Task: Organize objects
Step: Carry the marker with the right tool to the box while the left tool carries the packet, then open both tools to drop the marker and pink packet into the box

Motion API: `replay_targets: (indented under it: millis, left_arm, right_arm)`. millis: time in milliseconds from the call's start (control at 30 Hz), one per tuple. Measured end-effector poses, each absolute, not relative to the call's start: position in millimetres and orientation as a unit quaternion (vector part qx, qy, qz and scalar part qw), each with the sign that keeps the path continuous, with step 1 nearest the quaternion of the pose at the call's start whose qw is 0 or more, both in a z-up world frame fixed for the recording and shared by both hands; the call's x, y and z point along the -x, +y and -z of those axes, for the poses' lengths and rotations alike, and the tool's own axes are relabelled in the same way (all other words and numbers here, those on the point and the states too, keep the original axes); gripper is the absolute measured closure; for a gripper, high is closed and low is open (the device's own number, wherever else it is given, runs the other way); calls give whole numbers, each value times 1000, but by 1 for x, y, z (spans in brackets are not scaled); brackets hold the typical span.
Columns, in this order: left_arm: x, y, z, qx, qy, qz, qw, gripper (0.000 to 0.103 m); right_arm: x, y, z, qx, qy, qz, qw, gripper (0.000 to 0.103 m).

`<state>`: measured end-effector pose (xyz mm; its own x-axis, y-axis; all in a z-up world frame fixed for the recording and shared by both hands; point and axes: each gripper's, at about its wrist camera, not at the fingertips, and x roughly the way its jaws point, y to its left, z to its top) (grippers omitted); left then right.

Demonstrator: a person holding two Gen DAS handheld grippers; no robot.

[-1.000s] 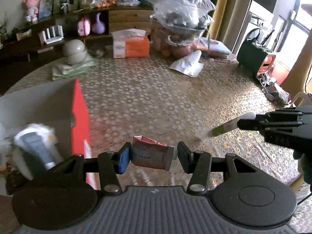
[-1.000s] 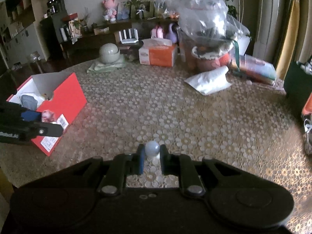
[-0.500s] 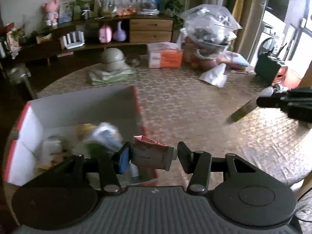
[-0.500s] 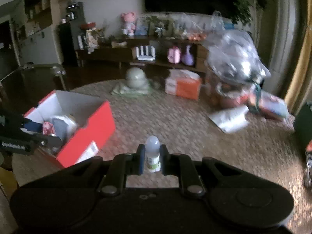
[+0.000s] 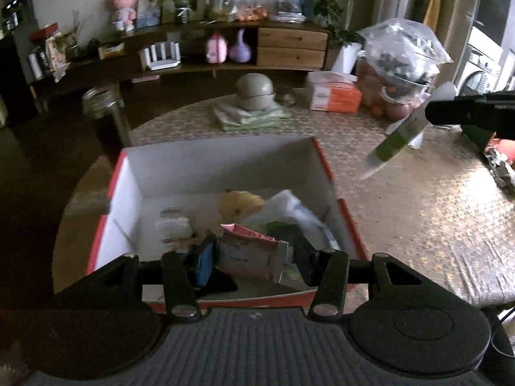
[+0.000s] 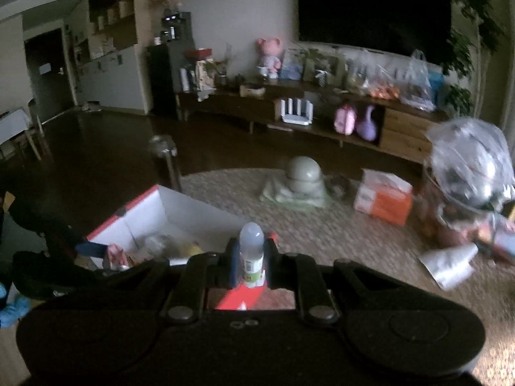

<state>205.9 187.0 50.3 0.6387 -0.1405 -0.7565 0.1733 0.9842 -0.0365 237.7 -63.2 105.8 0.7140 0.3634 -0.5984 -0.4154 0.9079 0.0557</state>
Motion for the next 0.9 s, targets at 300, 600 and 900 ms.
replay_targets:
  millis: [300,600,900]
  left_arm:
    - [-226,226,-32,-15,430,50,902,53]
    - [-254,252,-3,-18,451,21,892,53]
    - [-269,254,24,-22,472,23,881,53]
  right_arm:
    - [-267,1,-99,49,312,-238,919,88]
    - [-292,55,-65,37,327,-266,906,88]
    - [-295,74,-25,53,372,-281,883,88]
